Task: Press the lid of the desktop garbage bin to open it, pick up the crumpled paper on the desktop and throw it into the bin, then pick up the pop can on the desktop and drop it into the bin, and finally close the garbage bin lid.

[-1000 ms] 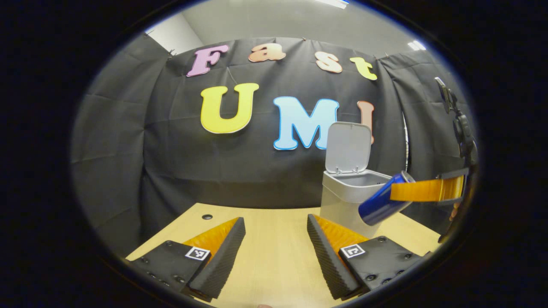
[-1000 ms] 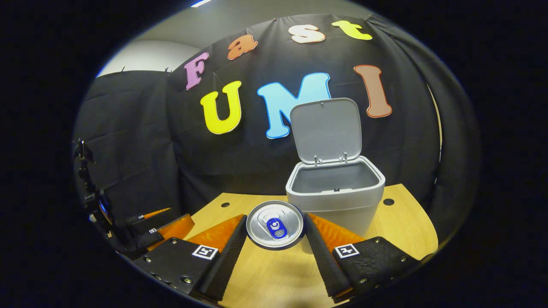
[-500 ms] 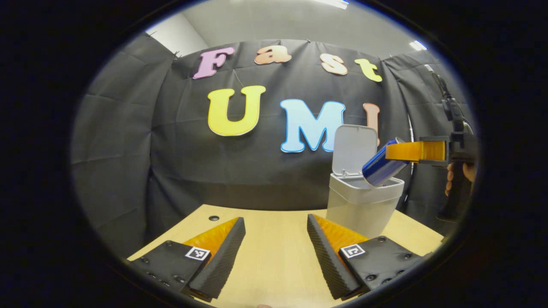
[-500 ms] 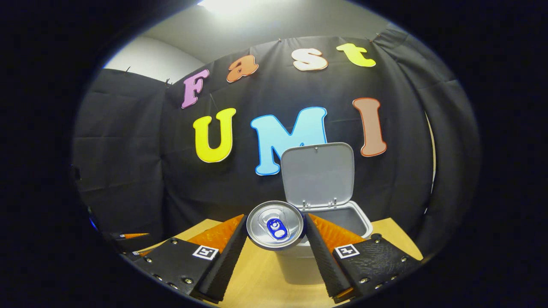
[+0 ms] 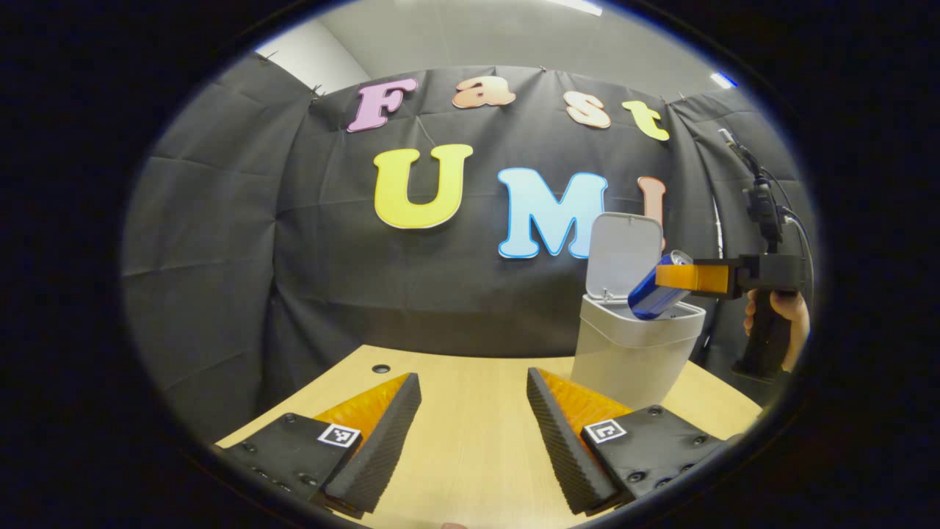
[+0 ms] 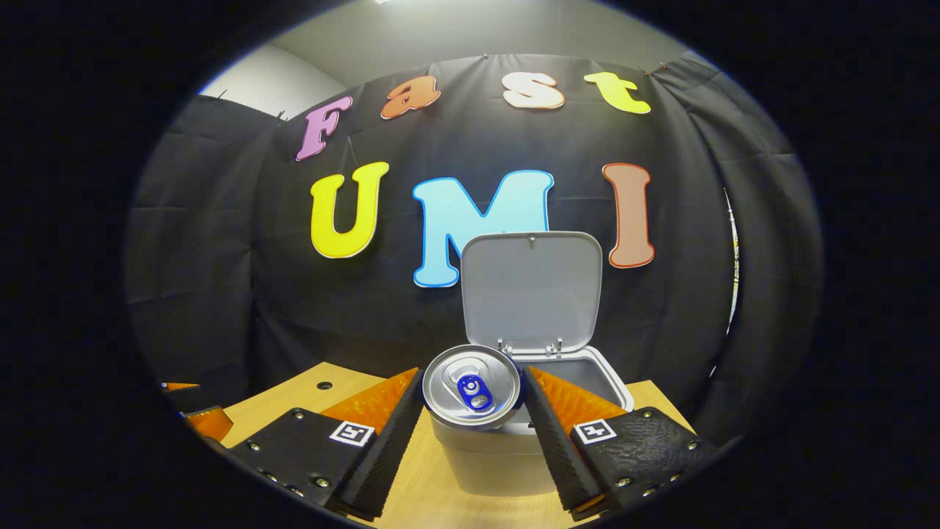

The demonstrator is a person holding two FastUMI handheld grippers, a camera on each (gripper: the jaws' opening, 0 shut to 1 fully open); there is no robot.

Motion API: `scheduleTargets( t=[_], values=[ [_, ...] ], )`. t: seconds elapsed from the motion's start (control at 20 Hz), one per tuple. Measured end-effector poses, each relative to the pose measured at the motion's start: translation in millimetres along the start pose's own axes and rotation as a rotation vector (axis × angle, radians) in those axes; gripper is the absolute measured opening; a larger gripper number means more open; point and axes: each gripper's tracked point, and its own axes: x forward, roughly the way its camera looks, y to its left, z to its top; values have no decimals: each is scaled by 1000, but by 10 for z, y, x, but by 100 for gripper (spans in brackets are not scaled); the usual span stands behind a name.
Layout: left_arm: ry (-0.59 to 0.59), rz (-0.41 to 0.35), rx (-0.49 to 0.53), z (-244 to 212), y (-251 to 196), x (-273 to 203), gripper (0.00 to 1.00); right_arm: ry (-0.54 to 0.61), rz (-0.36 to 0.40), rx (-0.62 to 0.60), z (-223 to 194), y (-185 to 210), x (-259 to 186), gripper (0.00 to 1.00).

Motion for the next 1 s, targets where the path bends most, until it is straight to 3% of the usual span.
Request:
scheduleTargets(
  t=[0.75, 0.85, 1.0],
  values=[
    [16, 16, -18, -51, 26, -36, 95, 35, -34, -23, -128, -59, 204, 85],
    [17, 14, -19, -58, 23, -34, 96, 37, -33, -20, -141, -69, 218, 81],
    [23, 4, -17, -73, 13, -42, 95, 33, -27, -16, -140, -57, 244, 85]
  ],
)
